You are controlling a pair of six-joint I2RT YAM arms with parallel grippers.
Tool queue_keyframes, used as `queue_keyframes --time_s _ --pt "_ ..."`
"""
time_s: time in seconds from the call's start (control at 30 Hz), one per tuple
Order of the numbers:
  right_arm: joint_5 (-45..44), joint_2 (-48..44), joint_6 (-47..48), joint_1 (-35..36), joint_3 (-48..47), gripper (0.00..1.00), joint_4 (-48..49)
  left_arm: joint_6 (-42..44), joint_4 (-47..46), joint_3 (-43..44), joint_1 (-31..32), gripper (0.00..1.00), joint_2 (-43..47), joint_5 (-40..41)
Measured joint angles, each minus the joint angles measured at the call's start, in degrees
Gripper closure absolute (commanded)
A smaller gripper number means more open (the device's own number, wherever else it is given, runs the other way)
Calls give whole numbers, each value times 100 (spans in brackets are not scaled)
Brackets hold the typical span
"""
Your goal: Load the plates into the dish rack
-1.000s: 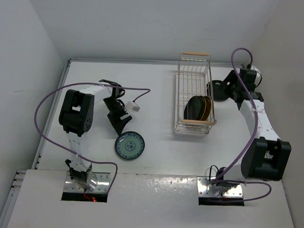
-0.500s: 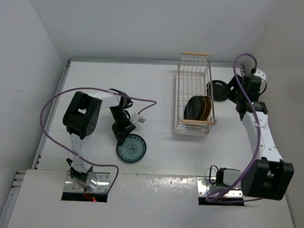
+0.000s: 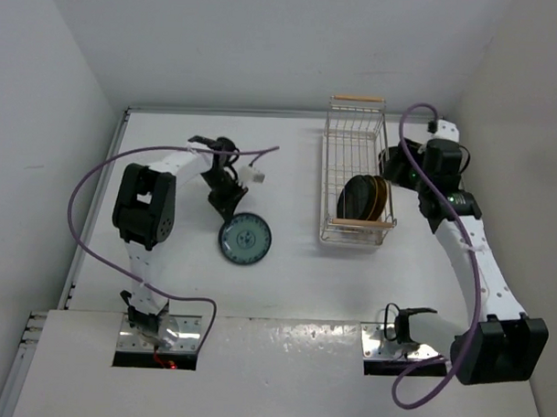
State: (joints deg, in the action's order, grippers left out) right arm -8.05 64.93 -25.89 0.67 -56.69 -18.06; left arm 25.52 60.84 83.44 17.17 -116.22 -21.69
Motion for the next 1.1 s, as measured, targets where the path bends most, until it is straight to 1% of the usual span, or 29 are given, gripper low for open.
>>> queue_keyframes --time_s 0.07,0.1,0.13,0.2,0.27,0.37,0.4,0.5,0.57,0.67,0.77,0.87,0.93,1.0,1.03,1.1 --pt "175 46 203 413 -2 28 2 0 -214 507 -107 100 83 61" --pt "297 111 337 728 -2 28 7 15 -330 699 -153 100 155 105" --pt "341 138 376 826 -2 28 9 26 -420 831 -175 100 238 146" --pt "527 256 505 1244 0 28 55 79 -481 1014 -179 100 407 186" --pt "772 363 595 1550 0 28 199 103 -431 1110 -173 100 505 186" --pt "1167 549 787 1982 -2 24 485 103 -299 1287 -173 100 544 94" --pt "1331 662 876 2159 -15 24 605 103 -225 1394 -173 100 546 44" --pt "1762 1008 1008 2577 -94 19 868 98 -42 1784 -140 100 557 -74" --pt "2013 1233 1034 2734 -203 15 1029 98 59 2159 -98 100 581 -127" --pt "2238 1602 1075 2872 -525 12 1200 96 160 2695 24 100 632 -190" --pt "2332 1880 1123 2979 -872 12 1268 98 223 3067 197 100 713 -317" --pt "2371 2024 1154 3062 -1060 12 1373 94 315 3215 378 100 804 -435" --pt "2380 2063 1158 3088 -1088 15 1434 92 363 3239 476 100 824 -492" --pt "2415 2114 1154 3119 -1097 21 1537 90 411 3244 542 100 824 -516" --pt "2428 2129 1156 3128 -1097 21 1556 87 437 3244 575 100 824 -527" --pt "2459 2186 1156 3139 -1099 27 1604 83 485 3254 608 100 824 -544"
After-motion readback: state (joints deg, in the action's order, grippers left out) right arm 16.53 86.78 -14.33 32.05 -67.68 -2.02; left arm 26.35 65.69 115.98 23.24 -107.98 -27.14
